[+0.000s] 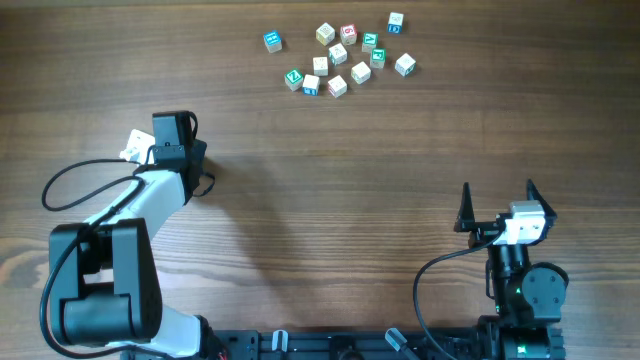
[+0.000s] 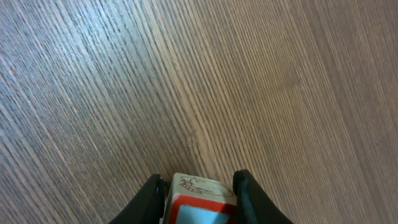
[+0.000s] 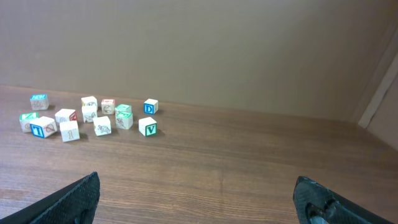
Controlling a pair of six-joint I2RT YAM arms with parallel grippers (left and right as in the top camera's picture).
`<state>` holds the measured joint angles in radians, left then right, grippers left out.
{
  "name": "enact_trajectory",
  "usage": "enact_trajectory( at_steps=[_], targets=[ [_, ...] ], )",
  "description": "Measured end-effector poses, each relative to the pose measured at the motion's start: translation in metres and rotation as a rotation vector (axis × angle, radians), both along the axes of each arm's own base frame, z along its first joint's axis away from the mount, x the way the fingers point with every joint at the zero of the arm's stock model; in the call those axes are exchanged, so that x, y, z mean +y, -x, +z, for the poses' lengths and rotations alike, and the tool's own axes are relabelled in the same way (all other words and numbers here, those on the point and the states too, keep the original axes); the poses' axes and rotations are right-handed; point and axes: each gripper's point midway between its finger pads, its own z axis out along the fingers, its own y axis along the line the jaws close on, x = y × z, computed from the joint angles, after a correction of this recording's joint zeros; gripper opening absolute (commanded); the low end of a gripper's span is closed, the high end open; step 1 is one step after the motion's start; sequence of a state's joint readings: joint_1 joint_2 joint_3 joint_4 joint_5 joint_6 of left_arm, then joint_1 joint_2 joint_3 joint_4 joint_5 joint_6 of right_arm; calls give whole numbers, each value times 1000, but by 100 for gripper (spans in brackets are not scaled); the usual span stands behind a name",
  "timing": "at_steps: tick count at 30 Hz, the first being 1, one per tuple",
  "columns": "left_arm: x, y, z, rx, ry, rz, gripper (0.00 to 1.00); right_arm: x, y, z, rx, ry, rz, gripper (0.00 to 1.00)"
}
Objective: Form a circle
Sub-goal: 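Carry the block left and place it on the table left of center, then reach the left gripper back to the cluster and grasp another block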
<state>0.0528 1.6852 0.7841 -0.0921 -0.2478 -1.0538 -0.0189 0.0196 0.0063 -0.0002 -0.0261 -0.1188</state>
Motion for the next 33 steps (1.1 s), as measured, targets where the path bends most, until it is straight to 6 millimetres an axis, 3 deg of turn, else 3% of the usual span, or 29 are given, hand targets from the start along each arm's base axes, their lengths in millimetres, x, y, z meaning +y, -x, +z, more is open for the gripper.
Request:
enact_trajectory(
  at_steps=[2,6,7,8,12,15,18,21,22,24,27,30,31,33],
  targets=[
    [-2,0,0,-2,12,1,52,0,0,0,0,0,0,100],
    [-2,-2,0,-13,20,8,80,0,0,0,0,0,0,100],
    [-2,-4,2,-22,21,9,95,0,0,0,0,0,0,100],
    [-2,-5,3,-31,26,14,100,0,0,0,0,0,0,100],
    [-4,0,0,-1,29,6,100,0,0,0,0,0,0,100],
    [-6,5,8,31,20,-30,100,0,0,0,0,0,0,100],
    [-8,-4,57,-43,5,-74,100,0,0,0,0,0,0,100],
    [-16,-31,146,-263,-29,-172,100,0,0,0,0,0,0,100],
    [-21,-42,200,-404,-48,-201,100,0,0,0,0,0,0,100],
    [-30,-60,272,-609,-102,-252,99,0,0,0,0,0,0,100],
    [-53,-76,340,-772,-152,-330,99,0,0,0,0,0,0,100],
    [-76,-108,358,-772,-182,-409,99,0,0,0,0,0,0,100],
    [-82,-120,355,-758,-186,-428,100,0,0,0,0,0,0,100],
    [-106,-159,327,-656,-168,-515,99,0,0,0,0,0,0,100]
  ],
)
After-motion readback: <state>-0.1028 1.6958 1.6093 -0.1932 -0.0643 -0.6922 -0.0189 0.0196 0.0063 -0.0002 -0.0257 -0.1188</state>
